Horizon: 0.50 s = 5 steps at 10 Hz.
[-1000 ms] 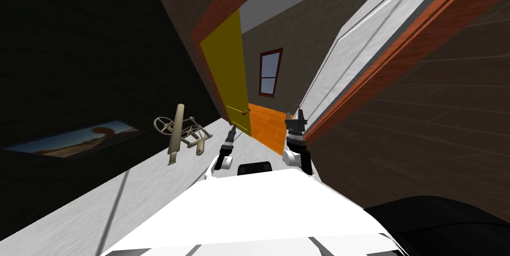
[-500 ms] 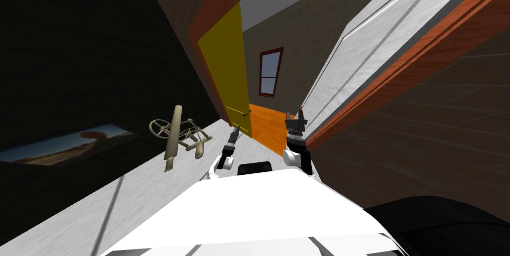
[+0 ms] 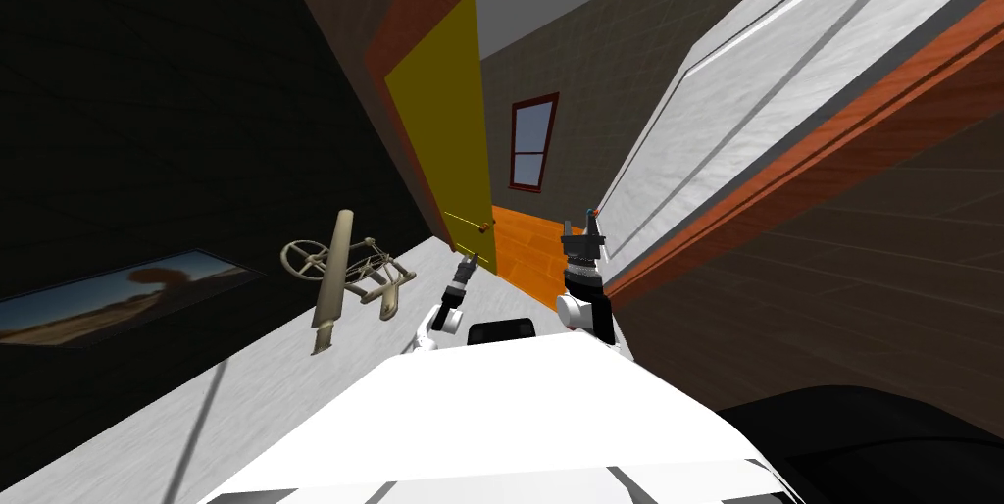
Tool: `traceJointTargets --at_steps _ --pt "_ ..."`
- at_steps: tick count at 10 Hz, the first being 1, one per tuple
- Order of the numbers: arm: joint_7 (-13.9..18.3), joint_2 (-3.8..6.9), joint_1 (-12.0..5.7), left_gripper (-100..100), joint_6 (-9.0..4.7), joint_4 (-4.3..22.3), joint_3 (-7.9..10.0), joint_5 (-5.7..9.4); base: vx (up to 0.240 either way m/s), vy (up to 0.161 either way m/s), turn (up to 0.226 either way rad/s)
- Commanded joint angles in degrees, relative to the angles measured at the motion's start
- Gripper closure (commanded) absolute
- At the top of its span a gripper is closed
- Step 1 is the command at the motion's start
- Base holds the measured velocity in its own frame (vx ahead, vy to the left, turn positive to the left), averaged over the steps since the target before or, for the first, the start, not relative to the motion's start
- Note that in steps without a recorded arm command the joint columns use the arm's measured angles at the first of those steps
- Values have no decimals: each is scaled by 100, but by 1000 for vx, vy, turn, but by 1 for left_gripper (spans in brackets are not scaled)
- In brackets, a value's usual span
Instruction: Push the door open
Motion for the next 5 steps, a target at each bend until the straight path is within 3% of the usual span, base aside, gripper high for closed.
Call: traceJointTargets --at_steps 1,5 --pt "-225 40 -118 -100 -95 286 -61 -23 110 47 -21" --pt "-748 113 -389 -100 -308 925 -215 -84 87 60 -23"
